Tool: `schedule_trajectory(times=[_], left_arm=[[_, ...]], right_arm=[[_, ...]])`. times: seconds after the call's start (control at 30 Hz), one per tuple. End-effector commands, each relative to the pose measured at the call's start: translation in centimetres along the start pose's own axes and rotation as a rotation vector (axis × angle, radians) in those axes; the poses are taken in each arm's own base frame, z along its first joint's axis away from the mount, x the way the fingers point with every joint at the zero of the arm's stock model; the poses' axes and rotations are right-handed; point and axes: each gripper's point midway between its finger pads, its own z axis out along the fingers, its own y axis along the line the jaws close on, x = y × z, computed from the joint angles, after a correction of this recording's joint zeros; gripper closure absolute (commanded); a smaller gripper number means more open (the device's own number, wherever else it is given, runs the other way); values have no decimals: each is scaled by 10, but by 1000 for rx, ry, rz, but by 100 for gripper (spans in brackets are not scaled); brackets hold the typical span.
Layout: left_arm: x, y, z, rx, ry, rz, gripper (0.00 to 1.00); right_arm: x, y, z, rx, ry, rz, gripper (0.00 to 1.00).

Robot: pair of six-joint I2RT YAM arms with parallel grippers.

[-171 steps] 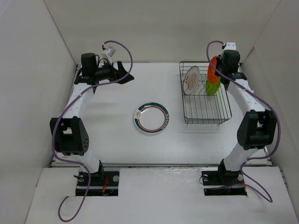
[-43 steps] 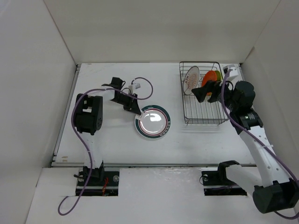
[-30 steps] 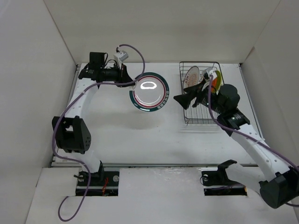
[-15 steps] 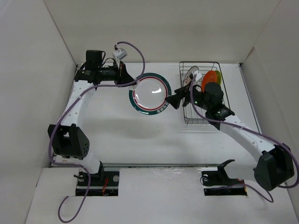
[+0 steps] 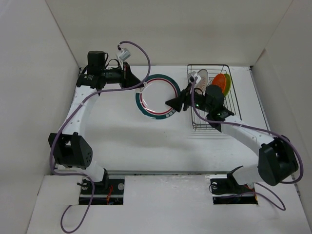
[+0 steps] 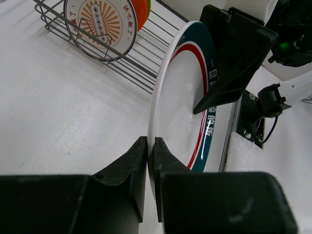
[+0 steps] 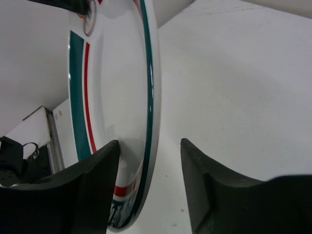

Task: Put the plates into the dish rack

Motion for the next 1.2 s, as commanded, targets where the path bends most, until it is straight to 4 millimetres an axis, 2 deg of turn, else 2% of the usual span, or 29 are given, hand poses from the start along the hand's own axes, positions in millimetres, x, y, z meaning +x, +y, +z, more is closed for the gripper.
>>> schedule_trajectory(times=[0.0,0.13,0.33,0.5,0.53,0.57,0.6,0.63,0.67,0.73,0.77,0.8,0.83,0.87,0.9,0.93,0.97,1.03,1.07,1.1,1.17], left_arm=[[-21,-40,-9,101,-60,84,100],[-18,-40,-9,101,-62,66,100],[-14,-37,-7,101,-62,65,100],[-12,-28,-6,51,-59,46,100],[-12,-25,-6,36,-59,45,100],[-12,-19,-6,1,-60,44,96],[-12,-17,-6,-9,-61,44,88],[-12,-17,-6,-9,-61,44,78],[-12,-16,-6,-21,-61,35,62],[-12,-13,-6,-37,-62,34,50],[-13,-10,-6,-51,-62,34,35],[-13,-5,-6,-83,-63,24,0],[-13,1,-9,-110,-67,21,0],[-17,2,-11,-134,-78,19,0],[-14,5,-11,-151,-76,-9,0],[-20,15,-14,-200,-98,-2,0],[-20,17,-16,-229,-107,-4,0],[-22,30,-21,-315,-122,-8,0],[-23,34,-22,-339,-125,-9,0],[-25,38,-26,-377,-134,-4,0],[-26,42,-28,-405,-136,-5,0]], right_arm=[[-44,34,6,-154,-126,-56,46],[-45,36,10,-185,-136,-36,50],[-42,35,11,-187,-136,-18,85],[-43,34,12,-176,-141,2,100],[-43,32,11,-159,-138,10,100],[-44,32,9,-149,-139,14,100],[-49,23,9,-112,-149,20,100],[-50,22,7,-90,-141,32,100],[-55,16,2,-59,-148,38,100],[-66,-3,-7,30,-173,50,100],[-75,-6,-14,70,-177,60,100],[-80,-12,-19,113,-183,69,100],[-90,-29,-29,199,-208,68,100],[-87,-39,-37,263,-177,89,100],[-106,-38,-49,301,-209,48,100],[-115,-44,-58,353,-220,39,100],[-126,-61,-73,462,-251,33,100],[-145,-69,-100,584,-253,6,100],[-154,-85,-116,682,-271,-5,100],[-170,-92,-139,780,-286,-41,100],[-181,-94,-152,830,-280,-79,100]])
